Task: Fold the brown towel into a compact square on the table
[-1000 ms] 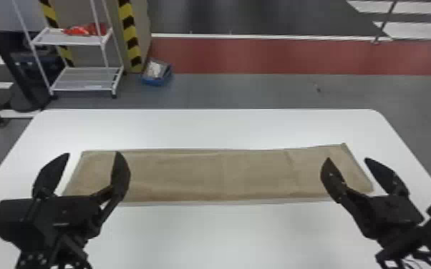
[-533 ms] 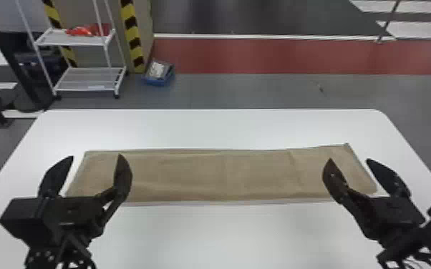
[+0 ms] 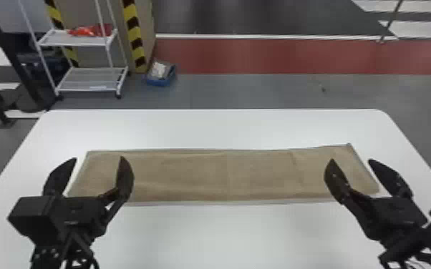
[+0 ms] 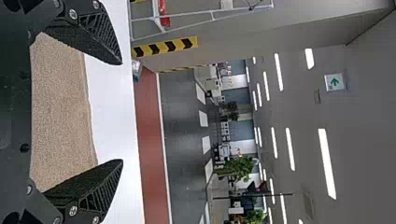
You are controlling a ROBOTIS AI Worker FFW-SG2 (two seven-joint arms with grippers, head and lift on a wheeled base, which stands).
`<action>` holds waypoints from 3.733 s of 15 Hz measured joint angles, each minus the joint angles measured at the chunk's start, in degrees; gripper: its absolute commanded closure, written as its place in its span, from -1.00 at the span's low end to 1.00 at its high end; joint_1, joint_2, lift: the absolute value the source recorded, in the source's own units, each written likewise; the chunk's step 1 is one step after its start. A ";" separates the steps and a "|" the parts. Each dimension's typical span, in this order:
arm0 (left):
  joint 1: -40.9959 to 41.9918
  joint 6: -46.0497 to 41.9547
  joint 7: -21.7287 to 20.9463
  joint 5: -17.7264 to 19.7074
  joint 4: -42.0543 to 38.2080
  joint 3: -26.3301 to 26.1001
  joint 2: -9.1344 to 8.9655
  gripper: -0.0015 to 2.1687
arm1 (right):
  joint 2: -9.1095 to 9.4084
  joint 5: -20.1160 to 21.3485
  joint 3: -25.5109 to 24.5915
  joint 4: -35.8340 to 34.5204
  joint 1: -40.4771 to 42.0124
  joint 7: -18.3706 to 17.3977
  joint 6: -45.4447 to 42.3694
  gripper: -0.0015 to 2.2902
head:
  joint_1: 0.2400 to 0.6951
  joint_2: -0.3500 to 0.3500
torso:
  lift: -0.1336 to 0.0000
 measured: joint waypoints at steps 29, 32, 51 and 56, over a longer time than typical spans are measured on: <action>-18.22 11.10 -13.38 6.25 25.18 10.72 1.40 -0.74 | -0.35 9.76 13.07 15.70 -13.18 4.02 0.10 -0.60 | 1.00 0.66 | -0.84; -18.42 13.20 -13.62 4.76 25.14 10.57 1.45 -0.63 | -0.41 9.51 12.68 14.89 -12.37 4.04 -1.14 -0.60 | 1.00 0.65 | -0.84; -15.25 31.00 -11.11 4.46 7.95 7.38 0.90 0.33 | -0.58 8.46 11.38 13.51 -10.95 4.11 -2.88 -0.60 | 1.00 0.47 | -0.84; -18.61 41.11 -6.67 4.79 -1.21 -1.23 0.58 0.33 | -1.19 8.51 11.18 14.64 -10.89 4.20 -2.89 -0.60 | 1.00 0.25 | -0.84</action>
